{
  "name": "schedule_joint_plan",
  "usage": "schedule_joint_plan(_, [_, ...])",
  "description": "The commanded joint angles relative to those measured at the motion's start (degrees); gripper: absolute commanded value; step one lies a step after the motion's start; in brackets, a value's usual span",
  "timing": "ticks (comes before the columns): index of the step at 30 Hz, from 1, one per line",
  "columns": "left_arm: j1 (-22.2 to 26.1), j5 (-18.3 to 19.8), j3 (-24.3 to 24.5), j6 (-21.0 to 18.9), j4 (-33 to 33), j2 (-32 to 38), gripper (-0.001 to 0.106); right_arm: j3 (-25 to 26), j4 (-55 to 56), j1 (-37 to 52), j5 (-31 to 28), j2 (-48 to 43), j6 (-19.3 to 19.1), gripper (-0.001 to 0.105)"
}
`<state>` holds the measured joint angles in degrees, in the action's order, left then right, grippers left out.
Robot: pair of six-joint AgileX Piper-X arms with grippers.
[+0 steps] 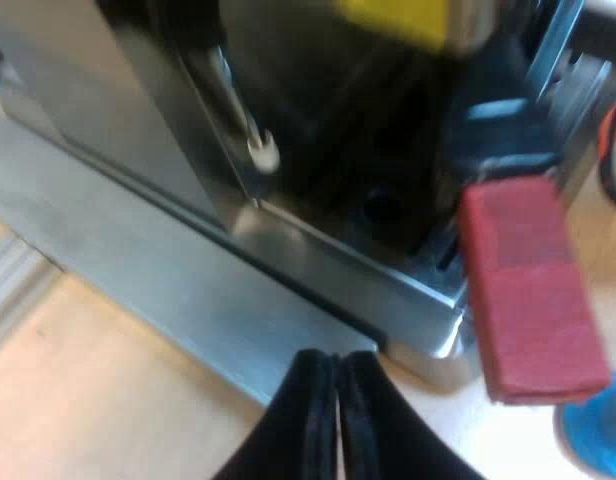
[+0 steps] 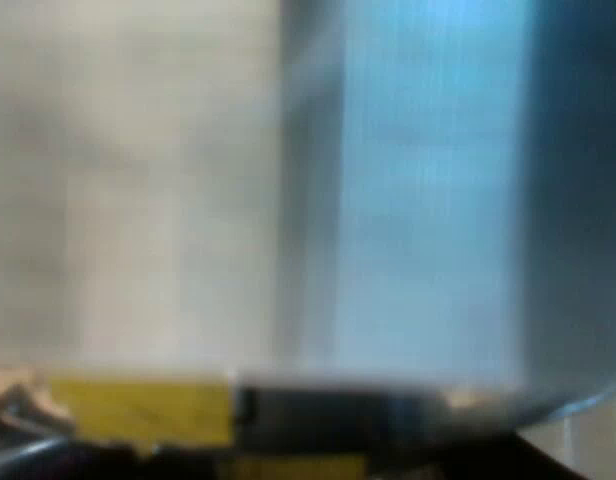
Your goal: Put the handle in the coffee machine
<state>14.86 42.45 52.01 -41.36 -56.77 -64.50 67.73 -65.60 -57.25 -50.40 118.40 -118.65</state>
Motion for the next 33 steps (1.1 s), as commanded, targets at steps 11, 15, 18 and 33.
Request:
schedule_joint_plan(11, [-9.5,-5.7,0.3,0.2,-3.4,-2.2,0.000,2.2,-6.6,0.4,1.4,-3.2,-1.2,0.028])
schedule_joint_plan(15, [-11.5,-5.7,0.3,0.2,-6.6,-2.0,0.000,2.2,-6.6,0.4,1.4,-3.2,-1.2,0.028])
schedule_joint_plan(18, [-12.8,-5.2,0.3,0.2,-8.7,-1.6,0.000,2.2,-6.6,0.4,1.4,-3.2,-1.2,0.028])
schedule_joint_plan(33, [-21.0,-3.9,-4.0,-1.2,-9.1,2.5,0.000,-0.3,1.6,-2.8,-3.0,-5.4,3.5,0.028])
